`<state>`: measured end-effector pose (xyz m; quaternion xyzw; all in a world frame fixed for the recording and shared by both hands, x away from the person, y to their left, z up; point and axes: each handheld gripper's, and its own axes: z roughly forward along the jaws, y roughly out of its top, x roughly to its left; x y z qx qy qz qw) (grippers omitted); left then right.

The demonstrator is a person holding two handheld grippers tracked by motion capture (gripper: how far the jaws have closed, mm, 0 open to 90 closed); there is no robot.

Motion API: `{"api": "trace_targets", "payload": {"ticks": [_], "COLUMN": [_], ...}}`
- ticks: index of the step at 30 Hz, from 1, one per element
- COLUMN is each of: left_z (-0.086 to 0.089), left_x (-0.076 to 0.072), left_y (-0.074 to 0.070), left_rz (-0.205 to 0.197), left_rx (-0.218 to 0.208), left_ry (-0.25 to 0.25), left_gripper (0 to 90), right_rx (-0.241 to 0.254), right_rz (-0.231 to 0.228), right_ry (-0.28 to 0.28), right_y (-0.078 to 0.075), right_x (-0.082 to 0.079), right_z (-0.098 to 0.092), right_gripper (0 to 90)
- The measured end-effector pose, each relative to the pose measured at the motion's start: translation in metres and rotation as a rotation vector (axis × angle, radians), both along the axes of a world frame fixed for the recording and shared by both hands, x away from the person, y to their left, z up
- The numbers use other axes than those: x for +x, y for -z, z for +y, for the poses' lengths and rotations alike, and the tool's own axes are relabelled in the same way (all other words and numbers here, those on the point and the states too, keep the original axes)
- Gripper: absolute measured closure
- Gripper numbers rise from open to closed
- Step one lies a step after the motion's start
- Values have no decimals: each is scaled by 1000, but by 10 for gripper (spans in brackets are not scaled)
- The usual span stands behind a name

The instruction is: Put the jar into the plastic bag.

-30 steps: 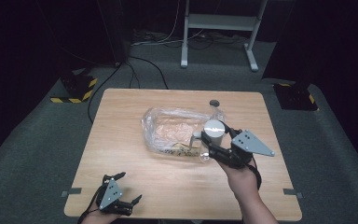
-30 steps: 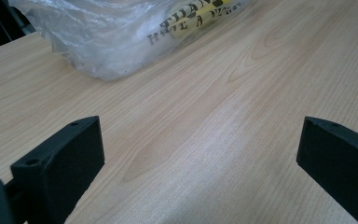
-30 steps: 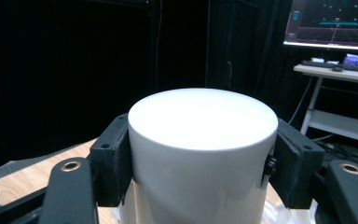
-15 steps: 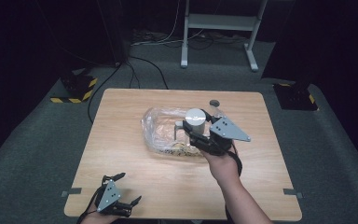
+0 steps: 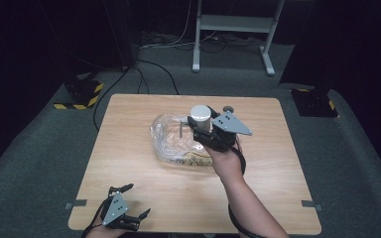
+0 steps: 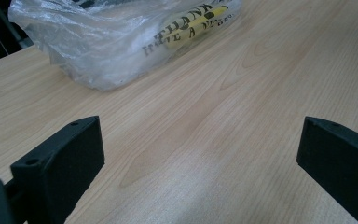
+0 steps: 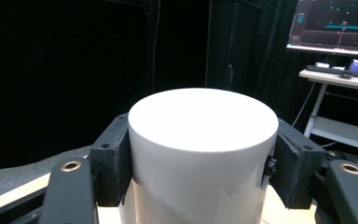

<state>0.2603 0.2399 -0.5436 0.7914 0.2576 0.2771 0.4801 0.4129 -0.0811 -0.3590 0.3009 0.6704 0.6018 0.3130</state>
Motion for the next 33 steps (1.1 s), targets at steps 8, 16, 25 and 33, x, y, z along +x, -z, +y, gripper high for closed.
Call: {"api": "trace_targets", "payload": {"ticks": [8, 16, 25, 33], "left_z": [1, 1, 1, 1], "left_x": [0, 0, 0, 0], "left_y": [0, 0, 0, 0], "left_rz": [0, 0, 3, 4], "left_rx": [-6, -9, -14, -8], "left_ry": [1, 1, 3, 5], "left_gripper": [12, 12, 12, 12], "right_rx": [12, 35, 47, 56], "right_rz": [10, 12, 21, 49], "right_ry": [40, 74, 116, 136], "right_y": [4, 13, 24, 48], "right_x": [18, 33, 48, 57], "right_z": [-1, -1, 2, 10], "right_gripper": [331, 331, 331, 331]}}
